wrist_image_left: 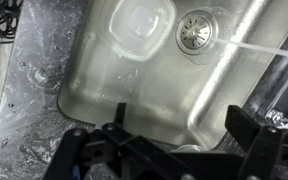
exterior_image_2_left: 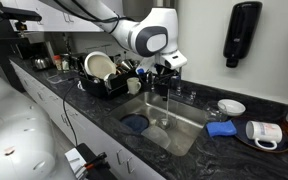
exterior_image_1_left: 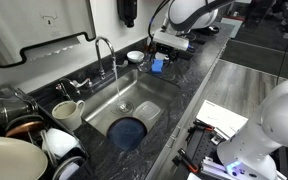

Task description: Close the tap with the right tap handle

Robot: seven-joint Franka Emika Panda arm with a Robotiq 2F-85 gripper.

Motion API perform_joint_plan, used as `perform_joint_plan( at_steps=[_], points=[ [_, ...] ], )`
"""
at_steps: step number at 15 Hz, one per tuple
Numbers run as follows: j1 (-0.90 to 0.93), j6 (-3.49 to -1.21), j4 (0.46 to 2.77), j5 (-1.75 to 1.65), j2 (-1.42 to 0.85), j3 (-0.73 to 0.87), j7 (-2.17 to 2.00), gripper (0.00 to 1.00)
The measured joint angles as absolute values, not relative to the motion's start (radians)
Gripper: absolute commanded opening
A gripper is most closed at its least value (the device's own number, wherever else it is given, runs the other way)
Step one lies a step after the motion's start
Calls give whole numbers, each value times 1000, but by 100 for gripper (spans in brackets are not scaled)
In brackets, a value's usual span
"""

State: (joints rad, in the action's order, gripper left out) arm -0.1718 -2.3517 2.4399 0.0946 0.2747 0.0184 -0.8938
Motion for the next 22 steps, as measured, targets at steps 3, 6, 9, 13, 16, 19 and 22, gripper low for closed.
perform_joint_plan(
  at_steps=[3,6,9,13,16,19,22],
  points=[
    [-172,-2438,2371,117,180,23,-1033,100],
    [-171,-2496,2292,178,87,36,-1137,100],
    [-165,-2537,2210,280,-6,53,-1185,74],
    [-160,-2562,2104,411,-114,60,-1181,45],
    [-151,-2561,2033,477,-186,59,-1169,50],
    [-148,-2561,1992,490,-230,59,-1169,39],
    [-148,-2561,1987,490,-233,59,-1169,39]
  ],
)
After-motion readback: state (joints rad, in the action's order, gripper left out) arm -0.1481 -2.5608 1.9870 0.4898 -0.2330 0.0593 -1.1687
